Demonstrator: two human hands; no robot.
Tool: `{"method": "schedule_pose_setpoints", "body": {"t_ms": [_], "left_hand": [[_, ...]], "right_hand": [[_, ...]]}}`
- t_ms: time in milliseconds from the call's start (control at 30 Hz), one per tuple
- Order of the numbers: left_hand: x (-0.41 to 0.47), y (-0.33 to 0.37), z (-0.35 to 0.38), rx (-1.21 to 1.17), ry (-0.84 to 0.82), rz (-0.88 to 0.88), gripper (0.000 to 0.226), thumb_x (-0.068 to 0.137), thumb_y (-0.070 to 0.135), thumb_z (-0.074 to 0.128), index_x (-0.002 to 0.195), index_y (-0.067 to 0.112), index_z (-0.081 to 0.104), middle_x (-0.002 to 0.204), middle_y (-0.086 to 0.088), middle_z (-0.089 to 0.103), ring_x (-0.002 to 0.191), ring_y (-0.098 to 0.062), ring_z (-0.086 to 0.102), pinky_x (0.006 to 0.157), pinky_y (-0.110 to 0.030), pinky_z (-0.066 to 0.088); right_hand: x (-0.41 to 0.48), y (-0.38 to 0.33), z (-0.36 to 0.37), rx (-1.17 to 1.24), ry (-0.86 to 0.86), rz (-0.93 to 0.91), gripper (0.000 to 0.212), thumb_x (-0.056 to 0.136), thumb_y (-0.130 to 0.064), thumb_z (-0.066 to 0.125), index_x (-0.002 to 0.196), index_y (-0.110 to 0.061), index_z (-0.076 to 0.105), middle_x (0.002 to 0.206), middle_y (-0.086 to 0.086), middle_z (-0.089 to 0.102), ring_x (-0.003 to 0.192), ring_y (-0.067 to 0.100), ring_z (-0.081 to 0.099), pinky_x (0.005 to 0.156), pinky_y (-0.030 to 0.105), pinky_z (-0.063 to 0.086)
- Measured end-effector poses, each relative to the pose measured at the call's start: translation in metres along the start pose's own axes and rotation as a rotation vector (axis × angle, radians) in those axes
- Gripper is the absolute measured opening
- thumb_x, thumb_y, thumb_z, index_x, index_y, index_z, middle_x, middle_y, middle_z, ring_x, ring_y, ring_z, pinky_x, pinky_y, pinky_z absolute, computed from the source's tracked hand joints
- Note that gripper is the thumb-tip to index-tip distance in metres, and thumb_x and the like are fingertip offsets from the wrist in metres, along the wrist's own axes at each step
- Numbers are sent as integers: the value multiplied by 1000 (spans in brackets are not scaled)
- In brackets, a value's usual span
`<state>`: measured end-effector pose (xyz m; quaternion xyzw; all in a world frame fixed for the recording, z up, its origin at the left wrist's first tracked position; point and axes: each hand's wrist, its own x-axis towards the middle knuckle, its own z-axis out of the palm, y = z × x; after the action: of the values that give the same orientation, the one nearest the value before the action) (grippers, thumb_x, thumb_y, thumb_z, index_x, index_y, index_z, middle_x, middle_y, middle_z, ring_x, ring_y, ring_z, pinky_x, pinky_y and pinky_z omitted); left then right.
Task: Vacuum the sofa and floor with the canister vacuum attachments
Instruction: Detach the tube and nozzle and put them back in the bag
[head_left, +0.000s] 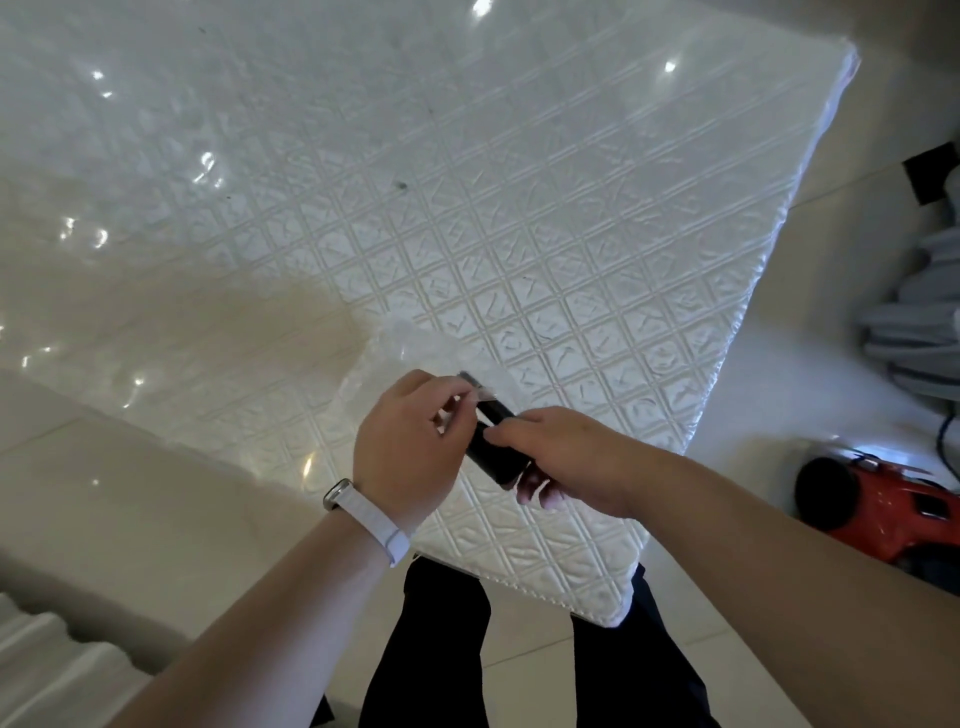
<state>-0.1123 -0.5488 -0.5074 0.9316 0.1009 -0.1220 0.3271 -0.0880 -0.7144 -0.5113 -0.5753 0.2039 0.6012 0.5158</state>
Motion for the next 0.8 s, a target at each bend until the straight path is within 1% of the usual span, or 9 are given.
{"method": "schedule_pose_setpoints", "body": {"t_ms": [100,167,267,333,433,533,633,700,800], "left_hand": [[-4,-7,-2,-24,-4,12,8,91,16,71,92,21,76,83,18,58,72,-4,58,66,-14,44],[-5,-12,-3,-46,-13,-11,13,94,16,67,100,21,76,86,20,57,77,-2,59,68,-11,43],[-8,-18,-6,-100,-60,-49,23,96,13,61,113,22,74,95,18,58,81,-2,60,72,-17,48],[-10,-19,-8,-114,-83,-33,23,96,12,61,111,23,76,96,15,62,82,-4,61,72,-20,50],[-14,-18,-10,-171,-121,-25,22,95,12,63,105,24,78,93,16,65,84,-3,61,72,-12,46],[-18,-15,-10,-283,-180,-96,23,95,12,63,102,27,78,90,16,66,88,0,62,76,-8,43],[-20,-14,-10,-340,-222,-136,19,96,14,64,99,25,79,81,13,64,82,1,61,72,-7,41],[-21,-12,-10,-359,-246,-164,19,96,15,62,96,26,78,78,8,63,78,0,59,69,-8,40],[-20,-10,-10,-371,-263,-166,27,97,17,61,89,40,71,75,6,61,73,-3,57,66,-10,39]], "right_hand": [[5,-9,4,159,46,-6,32,99,-39,58,102,-9,66,74,6,67,59,16,61,51,26,43],[7,-11,7,270,70,-8,32,99,-38,59,104,-7,67,73,7,65,58,17,59,49,26,42],[9,-7,13,347,88,-4,29,99,-37,59,102,-9,68,75,7,66,59,17,59,49,26,43],[9,-2,18,309,68,1,28,99,-38,59,104,-11,67,81,8,66,62,17,60,50,26,44],[7,4,23,197,48,3,25,98,-39,59,104,-15,65,86,8,66,68,18,62,54,28,46],[2,8,26,154,64,9,26,99,-39,57,107,-16,65,89,8,67,72,19,65,58,29,50],[-5,9,25,174,65,21,28,99,-41,55,111,-17,64,97,9,68,77,20,69,60,30,54],[-10,7,21,223,81,18,25,100,-38,54,110,-18,64,105,11,70,82,21,71,62,32,56],[-17,7,14,277,163,-16,19,101,-31,54,113,-19,63,110,10,72,90,21,72,69,34,59]]}}
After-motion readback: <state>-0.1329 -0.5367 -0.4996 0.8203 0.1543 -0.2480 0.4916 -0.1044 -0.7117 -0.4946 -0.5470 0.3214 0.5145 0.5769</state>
